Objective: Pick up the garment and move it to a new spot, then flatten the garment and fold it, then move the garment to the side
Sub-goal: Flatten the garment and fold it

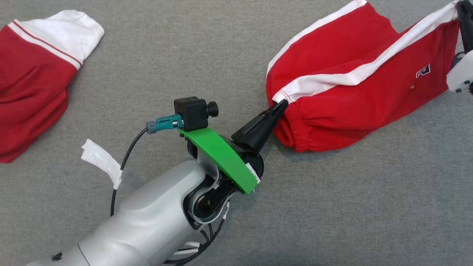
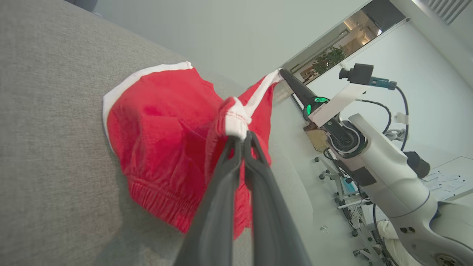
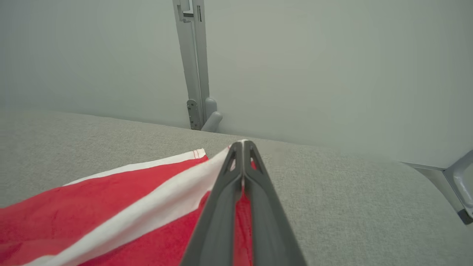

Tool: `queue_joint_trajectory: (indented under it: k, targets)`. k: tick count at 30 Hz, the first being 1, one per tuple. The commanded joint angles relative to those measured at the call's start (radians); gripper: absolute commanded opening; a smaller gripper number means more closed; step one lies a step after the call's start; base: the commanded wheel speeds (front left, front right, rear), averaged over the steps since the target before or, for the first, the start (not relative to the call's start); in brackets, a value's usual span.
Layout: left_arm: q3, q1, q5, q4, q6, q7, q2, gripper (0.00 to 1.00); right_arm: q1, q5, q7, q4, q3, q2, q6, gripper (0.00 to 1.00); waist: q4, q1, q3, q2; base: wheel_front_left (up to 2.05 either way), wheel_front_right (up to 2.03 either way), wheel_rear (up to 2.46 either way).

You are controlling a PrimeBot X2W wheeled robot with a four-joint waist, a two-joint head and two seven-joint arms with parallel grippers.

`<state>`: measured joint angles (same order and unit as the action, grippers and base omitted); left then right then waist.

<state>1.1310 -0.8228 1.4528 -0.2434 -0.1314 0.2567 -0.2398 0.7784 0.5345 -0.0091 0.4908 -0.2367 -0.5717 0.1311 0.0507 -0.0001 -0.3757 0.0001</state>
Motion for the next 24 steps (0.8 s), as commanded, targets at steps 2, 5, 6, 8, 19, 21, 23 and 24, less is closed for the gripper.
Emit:
queue_joint_trajectory:
  k: [2,5,6,8,19,21,23,24]
  targets:
    - [-0.005,-0.023,0.018,-0.010,0.002,0.004,0.003,0.00,0.050,-0.003,0.003,0.030,-0.021,-0.002,-0.001,0.00,0.073,0.0001,-0.071,-0.0001,0.00,0.00,0.00]
    - [-0.017,-0.043,0.021,-0.027,0.002,0.006,0.012,0.00,0.130,-0.013,-0.010,0.093,-0.061,-0.006,-0.001,0.00,0.093,0.0001,-0.093,-0.0001,0.00,0.00,0.00]
    - [-0.018,-0.046,0.019,-0.032,0.002,0.007,0.015,0.00,0.154,-0.013,-0.014,0.115,-0.072,-0.005,-0.001,0.00,0.099,0.0001,-0.100,-0.0001,0.00,0.00,0.00]
    - [-0.021,-0.053,0.010,-0.044,0.002,0.008,0.017,0.00,0.199,-0.018,-0.023,0.157,-0.098,-0.003,-0.001,0.00,0.112,0.0001,-0.113,-0.0001,0.00,0.00,0.00]
    - [-0.106,-0.064,-0.067,-0.084,0.002,0.008,0.058,0.00,0.373,-0.041,-0.107,0.377,-0.181,0.010,-0.001,0.00,0.156,0.0001,-0.180,-0.0001,0.00,0.00,0.00]
    - [-0.107,-0.056,-0.073,-0.087,0.002,0.008,0.065,0.00,0.393,-0.042,-0.119,0.411,-0.191,0.015,-0.001,0.00,0.161,0.0001,-0.188,-0.0001,0.00,0.00,0.00]
    - [-0.106,-0.057,-0.086,-0.092,0.002,0.008,0.067,0.00,0.409,-0.038,-0.130,0.443,-0.203,0.022,-0.001,0.00,0.165,0.0001,-0.194,-0.0001,0.00,0.00,0.00]
    - [-0.110,-0.056,-0.089,-0.095,0.002,0.008,0.069,0.00,0.415,-0.035,-0.136,0.457,-0.209,0.025,-0.001,0.00,0.166,0.0001,-0.197,-0.0001,0.00,0.00,0.00]
